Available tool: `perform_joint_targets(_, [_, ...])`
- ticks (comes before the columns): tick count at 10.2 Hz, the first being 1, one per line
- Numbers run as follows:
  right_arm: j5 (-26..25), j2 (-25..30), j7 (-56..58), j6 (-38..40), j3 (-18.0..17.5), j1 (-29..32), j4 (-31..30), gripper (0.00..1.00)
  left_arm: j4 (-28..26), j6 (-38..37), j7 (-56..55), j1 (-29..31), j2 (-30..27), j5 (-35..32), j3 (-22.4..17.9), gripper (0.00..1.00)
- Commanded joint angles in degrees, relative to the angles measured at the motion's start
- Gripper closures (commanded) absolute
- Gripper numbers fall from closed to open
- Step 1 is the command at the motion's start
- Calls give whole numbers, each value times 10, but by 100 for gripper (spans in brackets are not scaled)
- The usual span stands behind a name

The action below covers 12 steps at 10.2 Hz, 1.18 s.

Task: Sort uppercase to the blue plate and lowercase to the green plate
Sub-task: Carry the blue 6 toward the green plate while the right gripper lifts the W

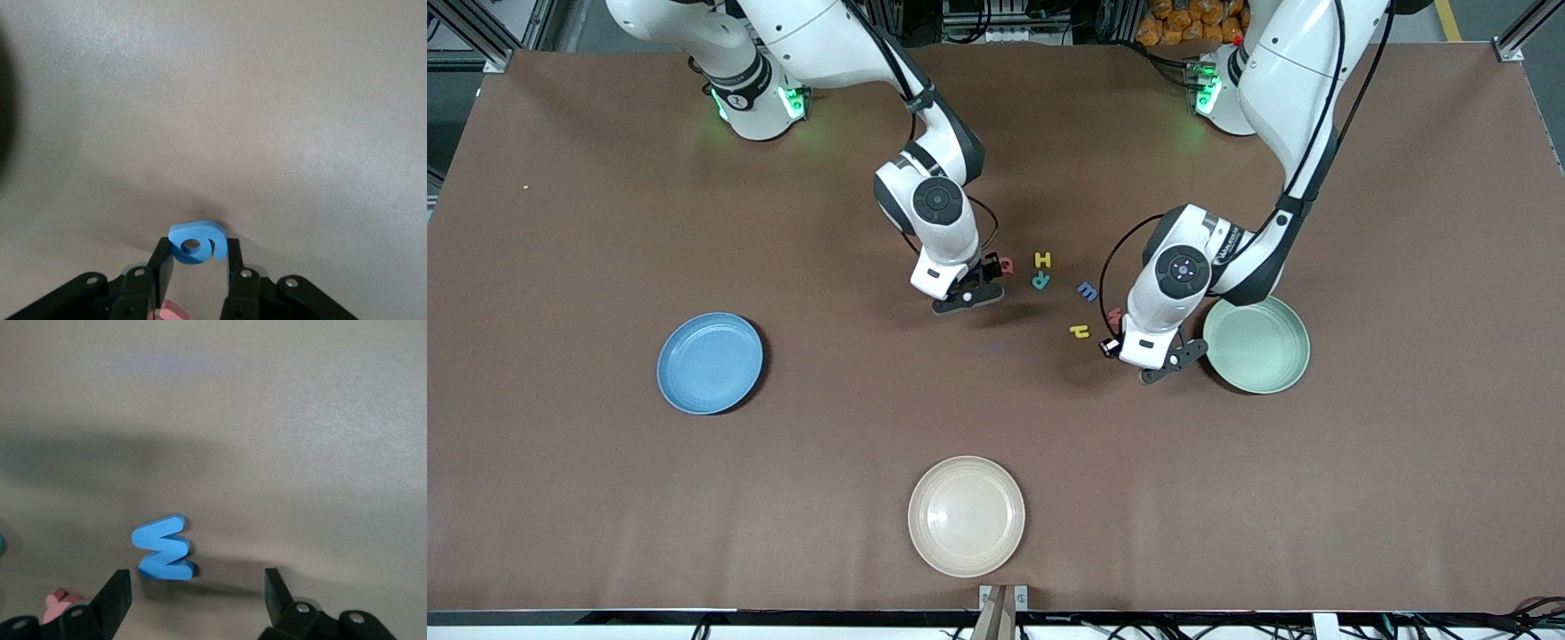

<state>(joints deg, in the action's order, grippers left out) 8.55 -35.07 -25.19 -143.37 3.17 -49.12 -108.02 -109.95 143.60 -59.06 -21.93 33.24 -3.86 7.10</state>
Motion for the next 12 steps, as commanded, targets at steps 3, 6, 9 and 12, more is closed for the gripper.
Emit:
perform_joint_targets(3, [14, -23, -7, -1, 3, -9, 28, 17, 3, -3, -21, 14, -18, -15, 1, 100])
perform_joint_targets(6, [14, -25, -7, -9, 3, -9, 28, 29, 19, -10, -25, 15, -23, -8, 1, 100])
perform_joint_targets(9, [14, -29, -6, -20, 3, -12, 32, 76, 27, -47, -22, 18, -33, -11, 0, 100])
perform_joint_targets(12, [14, -26, -2, -15, 3, 0, 33, 100, 27, -74, -16, 23, -41, -16, 0, 100])
